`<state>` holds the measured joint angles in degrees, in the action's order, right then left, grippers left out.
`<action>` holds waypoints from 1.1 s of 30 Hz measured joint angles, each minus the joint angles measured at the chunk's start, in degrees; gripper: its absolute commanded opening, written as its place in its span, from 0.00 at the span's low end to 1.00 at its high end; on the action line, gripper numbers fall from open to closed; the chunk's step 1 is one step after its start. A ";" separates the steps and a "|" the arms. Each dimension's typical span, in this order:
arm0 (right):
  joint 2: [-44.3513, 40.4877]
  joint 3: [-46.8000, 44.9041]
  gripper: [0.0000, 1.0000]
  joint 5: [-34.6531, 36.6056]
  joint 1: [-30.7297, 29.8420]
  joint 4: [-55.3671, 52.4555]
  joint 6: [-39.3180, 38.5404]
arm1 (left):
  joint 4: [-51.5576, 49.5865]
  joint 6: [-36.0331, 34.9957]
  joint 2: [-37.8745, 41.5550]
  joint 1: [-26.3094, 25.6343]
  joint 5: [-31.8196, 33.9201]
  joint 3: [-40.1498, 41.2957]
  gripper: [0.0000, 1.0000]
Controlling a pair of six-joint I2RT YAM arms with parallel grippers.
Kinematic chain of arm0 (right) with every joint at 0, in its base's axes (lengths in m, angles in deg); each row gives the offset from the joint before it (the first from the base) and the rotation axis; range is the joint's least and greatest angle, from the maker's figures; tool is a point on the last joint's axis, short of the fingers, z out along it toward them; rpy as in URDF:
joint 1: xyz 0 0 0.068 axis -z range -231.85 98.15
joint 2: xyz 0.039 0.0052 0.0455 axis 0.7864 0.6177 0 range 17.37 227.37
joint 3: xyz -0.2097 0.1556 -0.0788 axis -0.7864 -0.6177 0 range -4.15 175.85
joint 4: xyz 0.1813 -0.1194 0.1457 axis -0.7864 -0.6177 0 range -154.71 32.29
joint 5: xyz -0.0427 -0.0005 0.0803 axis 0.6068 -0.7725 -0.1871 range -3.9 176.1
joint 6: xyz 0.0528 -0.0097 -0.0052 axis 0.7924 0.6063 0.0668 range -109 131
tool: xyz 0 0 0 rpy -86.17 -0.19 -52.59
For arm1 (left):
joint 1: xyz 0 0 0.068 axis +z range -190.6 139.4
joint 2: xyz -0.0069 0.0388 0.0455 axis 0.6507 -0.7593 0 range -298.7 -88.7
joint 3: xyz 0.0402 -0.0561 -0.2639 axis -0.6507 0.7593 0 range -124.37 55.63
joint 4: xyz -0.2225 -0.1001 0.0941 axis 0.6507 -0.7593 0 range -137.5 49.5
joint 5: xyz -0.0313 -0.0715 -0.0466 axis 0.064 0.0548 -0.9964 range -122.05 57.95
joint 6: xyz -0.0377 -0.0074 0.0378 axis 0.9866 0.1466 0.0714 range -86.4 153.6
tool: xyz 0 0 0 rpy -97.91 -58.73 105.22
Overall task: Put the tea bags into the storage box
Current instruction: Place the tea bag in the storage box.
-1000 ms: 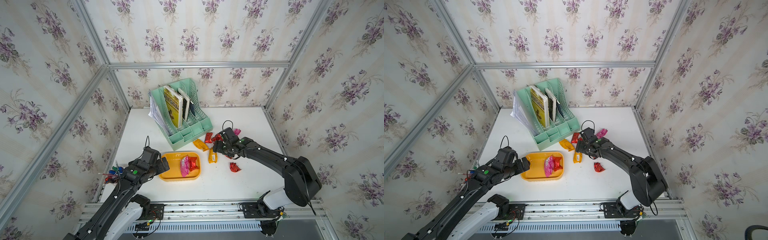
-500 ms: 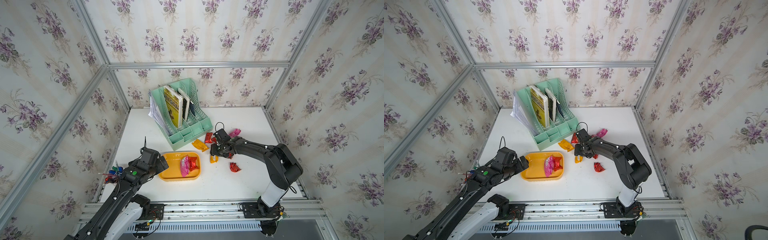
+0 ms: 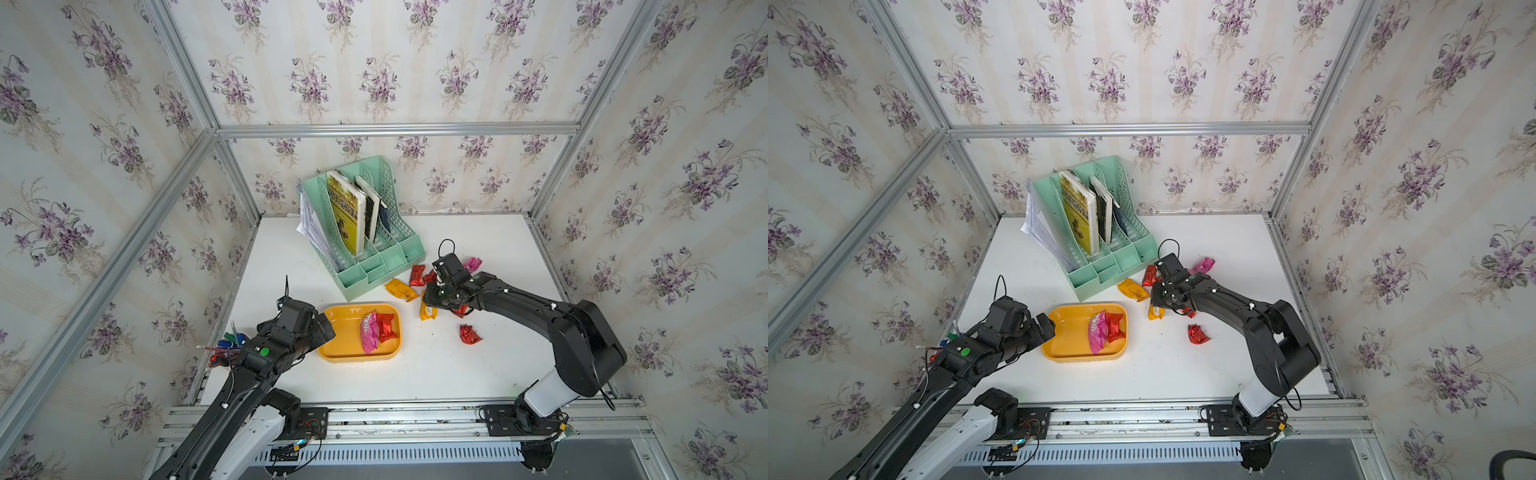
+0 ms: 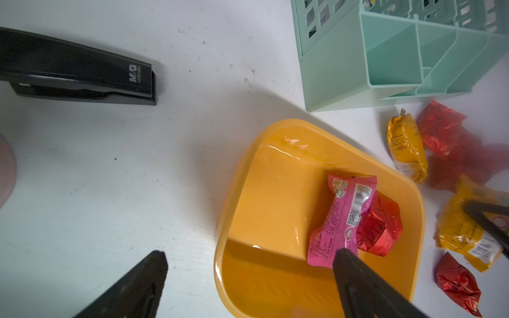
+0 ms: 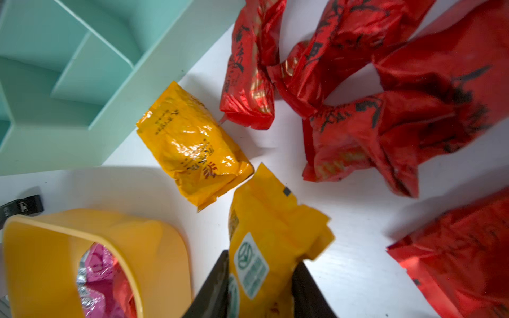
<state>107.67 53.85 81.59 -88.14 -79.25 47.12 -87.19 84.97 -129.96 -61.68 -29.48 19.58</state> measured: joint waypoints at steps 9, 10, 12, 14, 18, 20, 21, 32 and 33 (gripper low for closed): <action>-3.19 3.67 0.33 3.04 -18.21 -0.42 7.28 | 0.17 -1.55 -0.50 0.07 -0.02 0.00 0.99; -2.27 4.57 0.33 3.76 -20.39 0.15 8.28 | 0.17 -1.57 -0.39 0.13 -0.02 0.00 0.99; 0.59 6.86 0.33 4.74 -24.02 1.20 10.32 | 0.17 -1.81 -0.20 0.55 -0.46 0.00 0.99; 4.22 9.70 0.33 5.53 -26.36 2.12 11.50 | -0.04 -1.95 -0.22 1.16 -0.63 -0.13 0.99; 13.55 18.16 0.32 6.34 -29.31 3.21 12.33 | -1.42 -1.99 0.17 2.38 -0.92 -1.05 0.99; 17.16 21.79 0.32 6.58 -29.83 3.43 12.39 | -1.99 -2.03 1.20 2.78 -1.03 -1.22 0.99; 18.69 23.23 0.32 6.75 -29.90 3.45 12.55 | -2.19 -2.12 1.88 3.02 -1.03 -1.22 0.99; 23.52 25.83 0.49 10.45 -29.92 -1.51 13.11 | -3.06 -4.50 3.43 3.43 -1.36 0.59 0.99; 23.37 25.86 0.51 10.86 -29.94 -1.97 13.07 | -2.62 -4.63 3.08 3.45 -1.57 1.05 0.99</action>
<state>131.03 79.71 92.45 -118.09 -81.21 60.19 -89.82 80.34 -126.88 -58.22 -31.06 20.63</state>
